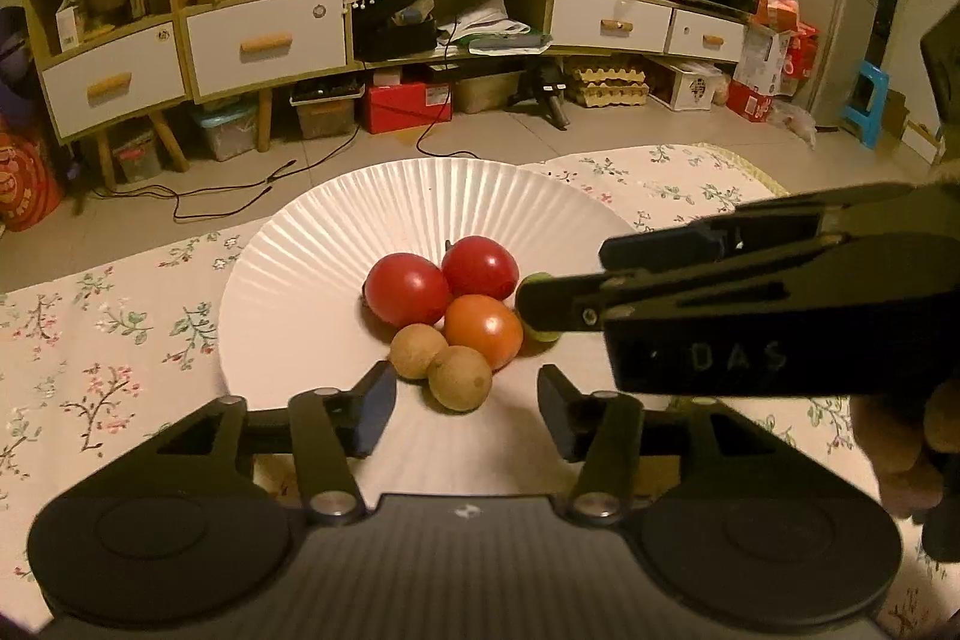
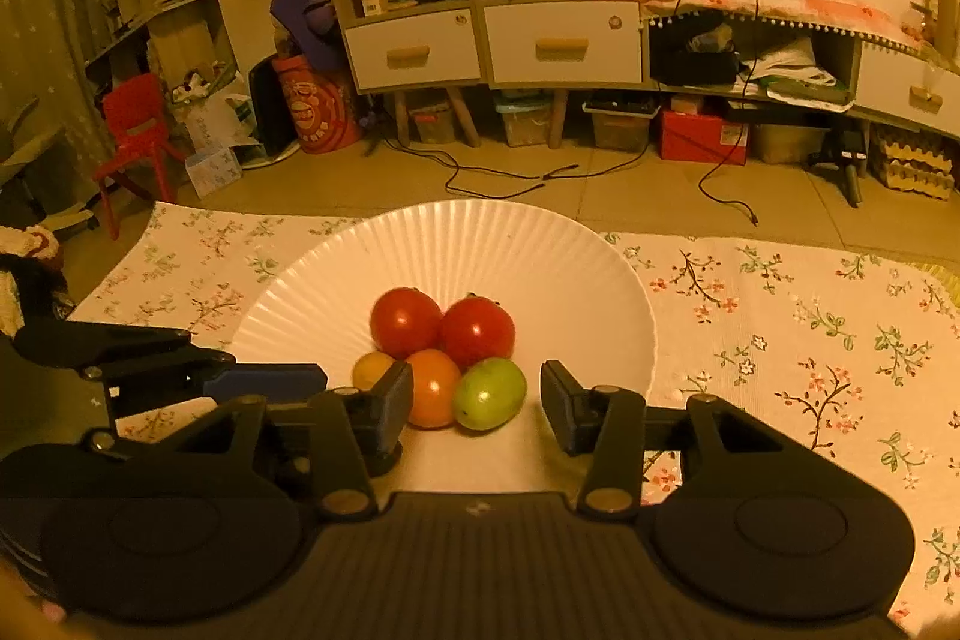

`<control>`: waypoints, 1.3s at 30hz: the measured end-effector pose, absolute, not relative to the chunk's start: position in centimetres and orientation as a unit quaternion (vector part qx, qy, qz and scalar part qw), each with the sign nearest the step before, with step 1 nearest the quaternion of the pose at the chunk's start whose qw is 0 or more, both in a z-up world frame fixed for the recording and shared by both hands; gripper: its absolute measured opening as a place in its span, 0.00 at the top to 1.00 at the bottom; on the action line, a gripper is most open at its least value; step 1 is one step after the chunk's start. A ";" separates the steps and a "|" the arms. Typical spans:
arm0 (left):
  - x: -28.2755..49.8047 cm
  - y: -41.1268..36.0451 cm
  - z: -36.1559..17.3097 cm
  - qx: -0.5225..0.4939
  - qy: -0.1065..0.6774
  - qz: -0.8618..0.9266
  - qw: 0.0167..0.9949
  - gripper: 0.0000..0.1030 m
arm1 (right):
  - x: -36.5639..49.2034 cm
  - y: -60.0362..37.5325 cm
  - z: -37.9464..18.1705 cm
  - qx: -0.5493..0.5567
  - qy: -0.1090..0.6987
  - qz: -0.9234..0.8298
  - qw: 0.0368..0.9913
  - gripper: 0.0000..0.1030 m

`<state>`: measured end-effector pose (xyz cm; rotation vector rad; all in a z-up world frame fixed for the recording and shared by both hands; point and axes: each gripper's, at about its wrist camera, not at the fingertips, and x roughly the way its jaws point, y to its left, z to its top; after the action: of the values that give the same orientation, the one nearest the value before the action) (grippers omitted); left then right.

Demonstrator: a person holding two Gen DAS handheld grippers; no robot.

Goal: Organize fruits
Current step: 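Lower both held fruits onto the plate and open both grippers, then withdraw both grippers from the plate back toward the fruit cluster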

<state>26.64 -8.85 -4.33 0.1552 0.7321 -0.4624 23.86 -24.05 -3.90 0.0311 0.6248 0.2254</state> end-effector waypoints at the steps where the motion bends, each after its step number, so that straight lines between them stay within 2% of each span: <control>1: 26.5 -8.8 -4.3 0.075 0.355 -0.224 0.904 0.47 | 23.7 -23.9 -3.7 0.013 0.305 0.110 0.946 0.53; 7: 25.6 -8.0 -3.5 0.074 0.351 -0.220 0.907 0.36 | 22.8 -23.1 -2.8 0.003 0.300 0.106 0.948 0.41; 11: 24.6 -7.4 -2.8 0.076 0.344 -0.218 0.910 0.23 | 22.2 -22.7 -2.2 0.000 0.298 0.107 0.948 0.34; 14: 23.9 -6.8 -2.3 0.077 0.341 -0.220 0.911 0.21 | 21.6 -22.3 -2.0 -0.006 0.296 0.107 0.949 0.28; 19: 22.8 -6.0 -1.9 0.077 0.340 -0.219 0.911 0.10 | 20.6 -21.9 -1.8 -0.013 0.295 0.106 0.949 0.23; 26: 21.3 -4.5 -1.9 0.076 0.340 -0.220 0.911 0.05 | 19.1 -21.4 -2.0 -0.021 0.295 0.099 0.950 0.15; 39: 17.4 -1.2 -2.4 0.064 0.356 -0.220 0.906 0.05 | 15.8 -19.6 -2.5 -0.039 0.311 0.073 0.947 0.03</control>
<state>17.42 -1.16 -2.41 0.1331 0.7356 -0.4540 15.82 -19.57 -2.53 -0.0785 0.6338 0.1483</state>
